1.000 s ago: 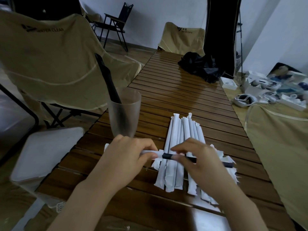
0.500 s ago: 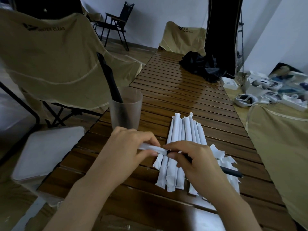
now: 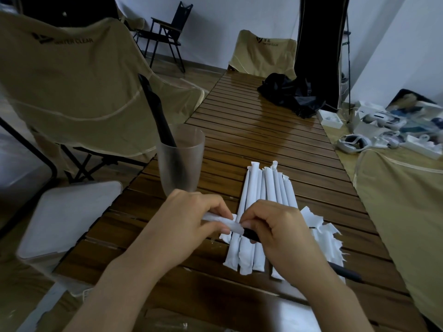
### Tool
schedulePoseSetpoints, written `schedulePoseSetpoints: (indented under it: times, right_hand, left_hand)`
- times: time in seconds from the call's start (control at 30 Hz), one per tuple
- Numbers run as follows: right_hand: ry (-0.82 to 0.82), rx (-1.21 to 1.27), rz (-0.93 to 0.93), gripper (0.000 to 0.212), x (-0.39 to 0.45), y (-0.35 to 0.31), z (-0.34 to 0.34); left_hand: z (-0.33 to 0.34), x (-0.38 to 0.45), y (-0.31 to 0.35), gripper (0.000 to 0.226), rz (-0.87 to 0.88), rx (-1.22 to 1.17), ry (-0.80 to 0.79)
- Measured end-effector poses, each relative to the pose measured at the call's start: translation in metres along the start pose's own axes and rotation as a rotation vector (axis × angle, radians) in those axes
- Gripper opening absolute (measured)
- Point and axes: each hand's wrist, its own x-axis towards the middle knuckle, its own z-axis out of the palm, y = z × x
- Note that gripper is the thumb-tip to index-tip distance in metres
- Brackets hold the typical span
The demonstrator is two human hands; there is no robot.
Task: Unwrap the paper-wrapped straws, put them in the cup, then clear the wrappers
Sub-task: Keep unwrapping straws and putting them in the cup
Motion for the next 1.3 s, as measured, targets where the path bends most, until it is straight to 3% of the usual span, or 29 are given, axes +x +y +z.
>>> schedulePoseSetpoints:
  times: [0.23, 0.47, 0.67, 0.83, 1.03, 1.13, 1.2, 1.3]
  right_hand:
    - [0.084, -0.009, 0.077, 0.035, -0.002, -0.007, 0.004]
    - [0.129, -0.009, 0.204, 0.031, 0.000, -0.014, 0.013]
    - [0.177, -0.223, -0.041, 0.016, 0.000, -0.015, 0.004]
    - [0.189, -0.219, -0.013, 0.017, -0.002, -0.016, 0.003]
    - [0.225, -0.140, 0.162, 0.028, -0.001, -0.017, 0.009]
    - [0.228, -0.131, 0.207, 0.029, 0.000, -0.018, 0.010]
    - [0.216, -0.136, 0.208, 0.028, 0.000, -0.018, 0.008]
    - [0.159, -0.142, 0.133, 0.023, 0.000, -0.013, 0.002]
  left_hand:
    - [-0.003, 0.002, 0.004, 0.017, -0.013, 0.004, 0.050]
    - [-0.011, 0.008, 0.009, 0.026, -0.028, 0.063, -0.053]
    - [-0.011, -0.003, -0.001, 0.036, -0.088, -0.046, -0.085]
    - [-0.015, -0.005, -0.005, 0.009, -0.098, -0.125, -0.083]
    - [-0.012, -0.002, -0.001, 0.032, -0.026, -0.155, -0.059]
    - [-0.012, 0.000, 0.000, 0.021, 0.025, -0.136, -0.051]
    - [-0.014, -0.001, 0.000, 0.017, 0.038, -0.125, -0.052]
    - [-0.011, -0.002, -0.001, 0.038, 0.011, -0.158, -0.048]
